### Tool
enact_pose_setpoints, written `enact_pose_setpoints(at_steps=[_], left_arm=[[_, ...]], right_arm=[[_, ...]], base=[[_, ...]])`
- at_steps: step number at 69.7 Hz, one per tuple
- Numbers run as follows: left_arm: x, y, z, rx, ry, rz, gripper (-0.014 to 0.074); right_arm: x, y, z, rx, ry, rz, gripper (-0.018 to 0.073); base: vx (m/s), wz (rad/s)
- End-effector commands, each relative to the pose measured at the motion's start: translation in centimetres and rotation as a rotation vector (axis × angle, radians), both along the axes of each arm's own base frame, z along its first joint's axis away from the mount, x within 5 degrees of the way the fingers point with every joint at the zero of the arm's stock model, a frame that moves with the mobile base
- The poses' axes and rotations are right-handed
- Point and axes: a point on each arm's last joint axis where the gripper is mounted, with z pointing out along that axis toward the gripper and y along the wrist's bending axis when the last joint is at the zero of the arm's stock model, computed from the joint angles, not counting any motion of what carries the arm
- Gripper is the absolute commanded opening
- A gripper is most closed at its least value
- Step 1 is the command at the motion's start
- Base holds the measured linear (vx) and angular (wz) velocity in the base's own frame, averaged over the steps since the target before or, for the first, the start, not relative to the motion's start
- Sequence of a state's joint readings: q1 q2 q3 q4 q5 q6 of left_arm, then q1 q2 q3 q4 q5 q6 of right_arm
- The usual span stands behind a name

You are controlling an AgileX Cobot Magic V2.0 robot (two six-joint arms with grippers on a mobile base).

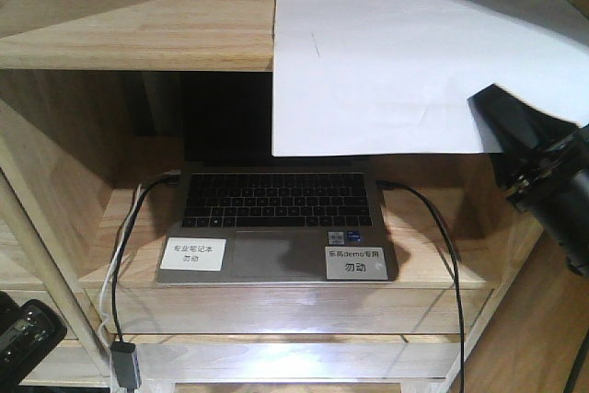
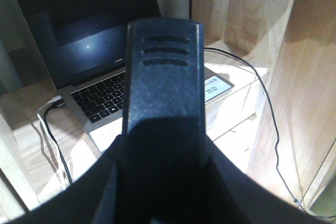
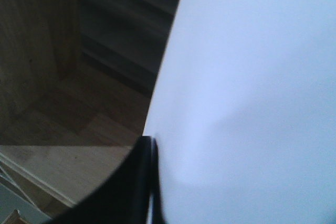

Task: Grab stapler and paper to desk for stapling
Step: 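Grasp the edge of the white paper sheet with the right gripper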

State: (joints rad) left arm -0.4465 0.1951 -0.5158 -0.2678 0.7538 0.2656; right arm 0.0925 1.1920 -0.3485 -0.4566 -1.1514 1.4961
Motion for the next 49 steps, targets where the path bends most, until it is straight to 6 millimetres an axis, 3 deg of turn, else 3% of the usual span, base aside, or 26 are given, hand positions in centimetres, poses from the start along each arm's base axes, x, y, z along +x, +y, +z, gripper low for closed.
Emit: enact_pose_setpoints(at_steps=[1,15,33,39,49], left_arm=[[0.2,0.0,1.8,-0.087,-0.094,0.012,-0.0007],[0.2,0.0,1.8,-0.087,-0.094,0.012,-0.0007],[0.2,0.0,1.8,-0.087,-0.095,0.012,-0.0007],[0.2,0.0,1.8,-0.087,-0.095,0.012,-0.0007],[0.2,0.0,1.8,-0.087,-0.095,0.012,-0.0007]], right_arm=[[-0.9,0.1,2.9,0.098,-0.221,0.047,-0.0015],[-2.6,-0.2,4.6,0.107,-0.316,0.034,-0.0009],[-7.1,-0.2,7.6,0.004,-0.562,0.019,-0.0006],[-8.4,-0.5,7.4,-0.006,-0.551,-0.012,-0.0005],[-9.8,-1.5,4.5,-0.001,-0.387,-0.11,-0.0005]], base=[[0.0,0.0],[0.0,0.0],[0.0,0.0],[0.0,0.0],[0.0,0.0]])
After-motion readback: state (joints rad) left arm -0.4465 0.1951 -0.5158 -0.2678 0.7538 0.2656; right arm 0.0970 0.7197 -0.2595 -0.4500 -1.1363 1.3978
